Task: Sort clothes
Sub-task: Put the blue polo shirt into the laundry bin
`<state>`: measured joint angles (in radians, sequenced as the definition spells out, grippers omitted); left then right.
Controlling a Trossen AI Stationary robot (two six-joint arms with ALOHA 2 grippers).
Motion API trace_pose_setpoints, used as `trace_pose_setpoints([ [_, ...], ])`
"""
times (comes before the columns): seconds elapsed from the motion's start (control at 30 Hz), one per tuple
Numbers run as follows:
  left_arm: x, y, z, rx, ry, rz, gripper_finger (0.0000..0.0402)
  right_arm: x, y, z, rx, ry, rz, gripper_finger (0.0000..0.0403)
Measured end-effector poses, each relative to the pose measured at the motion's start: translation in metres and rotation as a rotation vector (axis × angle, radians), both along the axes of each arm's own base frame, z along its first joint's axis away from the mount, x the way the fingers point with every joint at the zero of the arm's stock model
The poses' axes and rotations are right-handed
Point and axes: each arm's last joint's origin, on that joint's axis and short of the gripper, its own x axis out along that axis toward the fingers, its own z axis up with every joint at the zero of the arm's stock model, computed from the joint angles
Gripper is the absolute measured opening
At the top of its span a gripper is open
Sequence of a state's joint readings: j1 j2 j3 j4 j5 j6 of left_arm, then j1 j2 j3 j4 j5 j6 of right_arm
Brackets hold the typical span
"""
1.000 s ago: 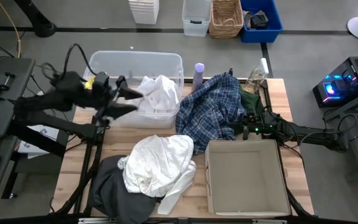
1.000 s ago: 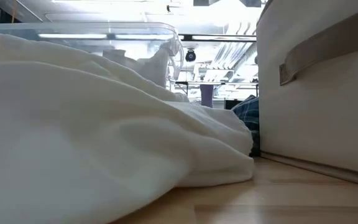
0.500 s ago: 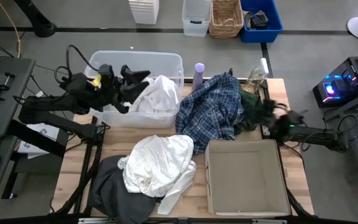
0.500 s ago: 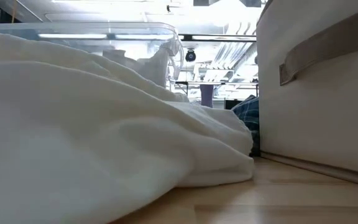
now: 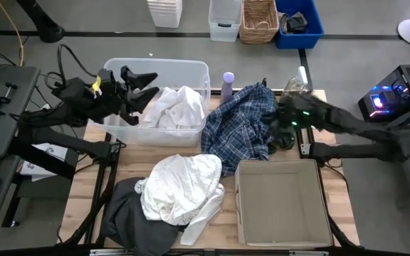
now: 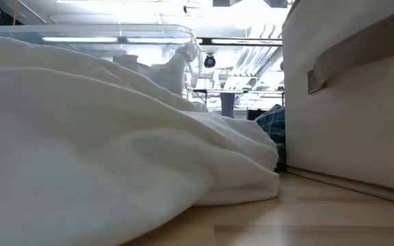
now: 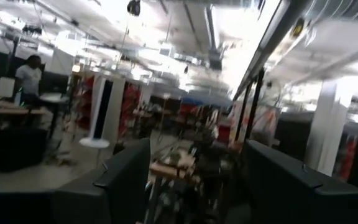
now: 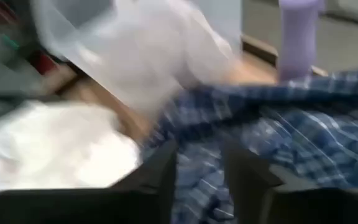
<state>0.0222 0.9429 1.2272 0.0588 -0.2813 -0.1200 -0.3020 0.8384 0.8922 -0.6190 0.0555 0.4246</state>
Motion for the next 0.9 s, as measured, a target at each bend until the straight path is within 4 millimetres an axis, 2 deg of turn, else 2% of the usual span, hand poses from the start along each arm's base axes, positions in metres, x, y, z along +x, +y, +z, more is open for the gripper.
trace_pose_setpoints([
  [0.17, -0.014, 0.0, -0.005, -0.008, 0.088, 0.002, 0.0246, 0.053, -0.02, -0.015, 0.029, 0.264, 0.039, 0.0243],
  [0.3, -0.022, 0.0, -0.011, -0.008, 0.164, -0.008, 0.0246, 0.091, -0.033, -0.036, 0.033, 0.464, 0.046, 0.0302],
  [0.43, -0.031, -0.001, -0.014, -0.008, 0.205, -0.015, 0.0246, 0.12, -0.044, -0.069, 0.054, 0.677, 0.045, 0.0317],
  [0.63, -0.04, -0.001, -0.013, -0.005, 0.202, -0.014, 0.0246, 0.141, -0.052, -0.136, 0.177, 0.944, -0.023, 0.0317],
  [0.7, -0.043, -0.001, -0.013, 0.007, 0.197, -0.011, 0.0246, 0.144, -0.051, -0.159, 0.227, 1.026, -0.064, 0.0301],
  [0.77, -0.045, -0.001, -0.012, 0.016, 0.193, -0.009, 0.0246, 0.148, -0.048, -0.172, 0.25, 1.068, -0.063, 0.0249],
  [0.83, -0.046, -0.001, -0.011, 0.017, 0.189, -0.009, 0.0246, 0.152, -0.042, -0.174, 0.258, 1.073, -0.038, 0.0156],
  [0.9, -0.048, -0.001, -0.011, 0.017, 0.184, -0.008, 0.0246, 0.158, -0.035, -0.165, 0.241, 1.051, 0.007, 0.005],
])
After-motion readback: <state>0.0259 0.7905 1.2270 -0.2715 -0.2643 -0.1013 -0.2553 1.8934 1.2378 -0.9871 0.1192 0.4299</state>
